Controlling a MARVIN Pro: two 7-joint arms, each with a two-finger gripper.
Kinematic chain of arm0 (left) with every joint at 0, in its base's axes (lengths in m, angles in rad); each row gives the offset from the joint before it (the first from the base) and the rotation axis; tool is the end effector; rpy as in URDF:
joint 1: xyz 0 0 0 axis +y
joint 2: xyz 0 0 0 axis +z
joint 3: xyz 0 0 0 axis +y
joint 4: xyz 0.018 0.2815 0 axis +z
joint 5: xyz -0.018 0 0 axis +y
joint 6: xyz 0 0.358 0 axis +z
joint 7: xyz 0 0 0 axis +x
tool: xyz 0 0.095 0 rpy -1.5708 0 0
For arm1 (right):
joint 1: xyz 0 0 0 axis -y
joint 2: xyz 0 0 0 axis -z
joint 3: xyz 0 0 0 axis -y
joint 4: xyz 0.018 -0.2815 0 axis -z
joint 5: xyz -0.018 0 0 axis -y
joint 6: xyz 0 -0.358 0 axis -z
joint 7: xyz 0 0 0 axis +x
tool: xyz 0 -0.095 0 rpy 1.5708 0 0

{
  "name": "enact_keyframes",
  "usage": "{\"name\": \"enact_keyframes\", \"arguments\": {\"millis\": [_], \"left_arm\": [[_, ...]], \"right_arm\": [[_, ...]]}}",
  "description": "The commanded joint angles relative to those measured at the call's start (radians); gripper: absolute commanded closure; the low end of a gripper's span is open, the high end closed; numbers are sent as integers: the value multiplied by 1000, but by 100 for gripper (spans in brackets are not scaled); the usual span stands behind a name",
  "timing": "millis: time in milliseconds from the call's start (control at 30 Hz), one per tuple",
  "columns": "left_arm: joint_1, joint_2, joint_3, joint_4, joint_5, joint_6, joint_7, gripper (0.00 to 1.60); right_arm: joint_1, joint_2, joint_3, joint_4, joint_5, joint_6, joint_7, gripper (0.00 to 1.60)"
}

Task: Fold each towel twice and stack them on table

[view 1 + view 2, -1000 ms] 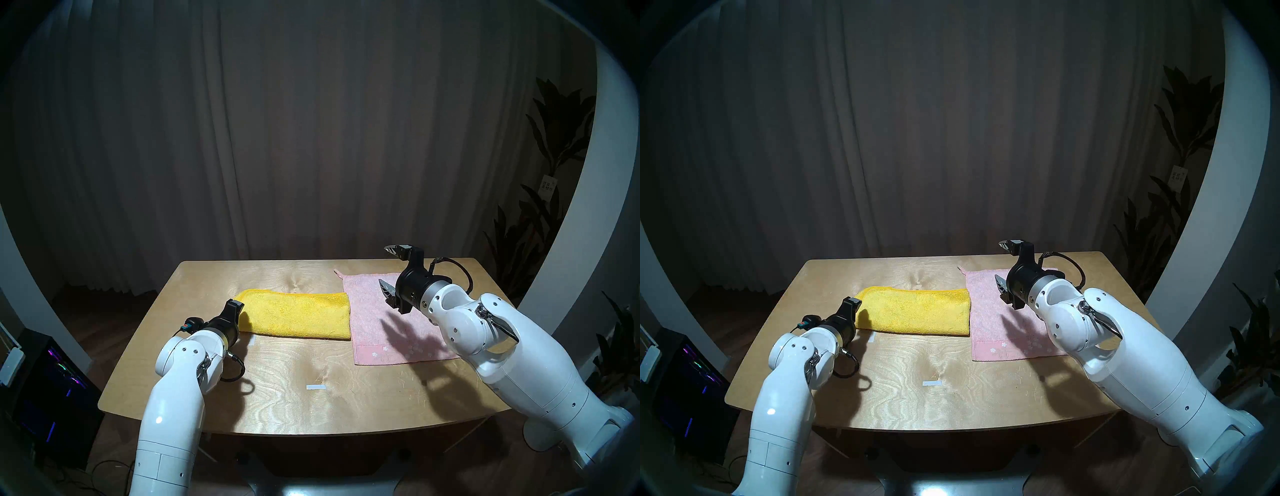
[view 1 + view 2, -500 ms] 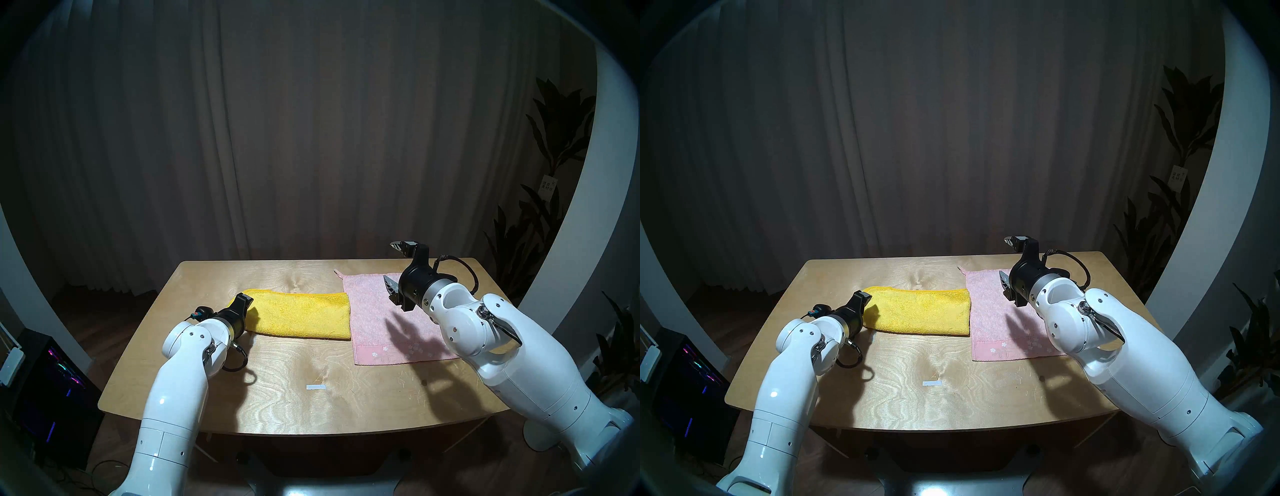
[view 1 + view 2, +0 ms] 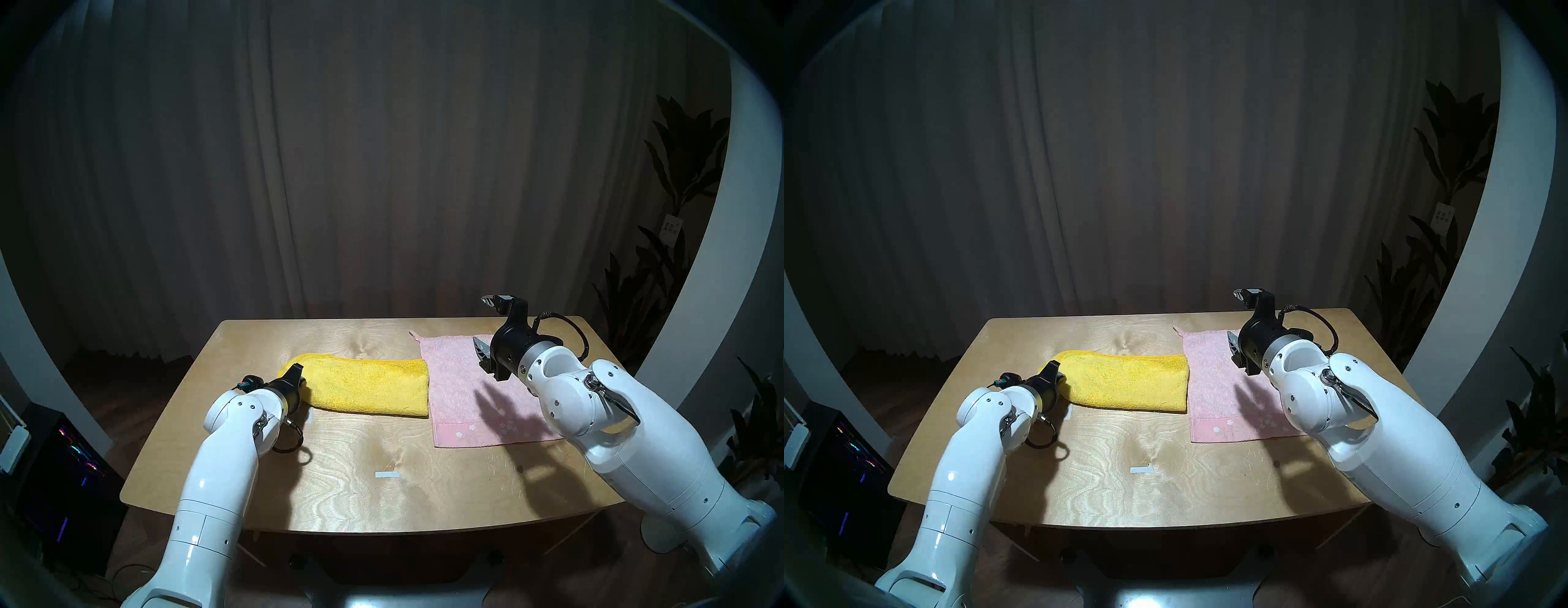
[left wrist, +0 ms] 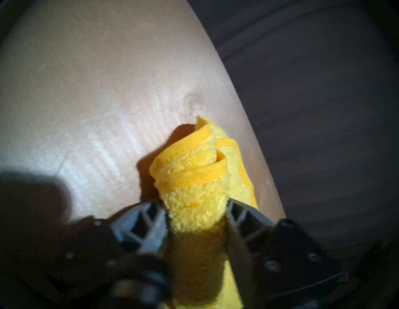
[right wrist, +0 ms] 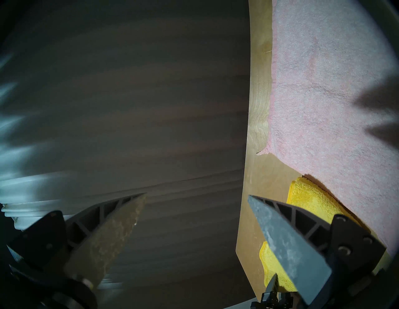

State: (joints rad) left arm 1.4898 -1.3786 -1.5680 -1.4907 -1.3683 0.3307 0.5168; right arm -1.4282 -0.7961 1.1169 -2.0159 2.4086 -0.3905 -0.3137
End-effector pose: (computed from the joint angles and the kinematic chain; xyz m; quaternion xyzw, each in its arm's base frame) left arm 0.4766 0.0559 -0.3445 0.7669 0.4398 0.3873 0.2616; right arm 0.4296 0.0344 -0.1822 -0.5886 0.5048 -0.3478 0.5271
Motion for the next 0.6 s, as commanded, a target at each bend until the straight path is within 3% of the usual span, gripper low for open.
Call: {"name": "enact_keyframes", "arguments": {"millis": [0,33,567], "left_arm": [[18,-6,2,-14,5,-8,11,137],[24,-8,0,-23,5,-13,13,160],[89,-20,-51,-155,35,-98,60,160]], "right_arm": [[13,-8,2,-13,0,2,4,0],[12,-8,1,-13,0,2,4,0],[29,-25,-17,7,-1,24,0,0]]}}
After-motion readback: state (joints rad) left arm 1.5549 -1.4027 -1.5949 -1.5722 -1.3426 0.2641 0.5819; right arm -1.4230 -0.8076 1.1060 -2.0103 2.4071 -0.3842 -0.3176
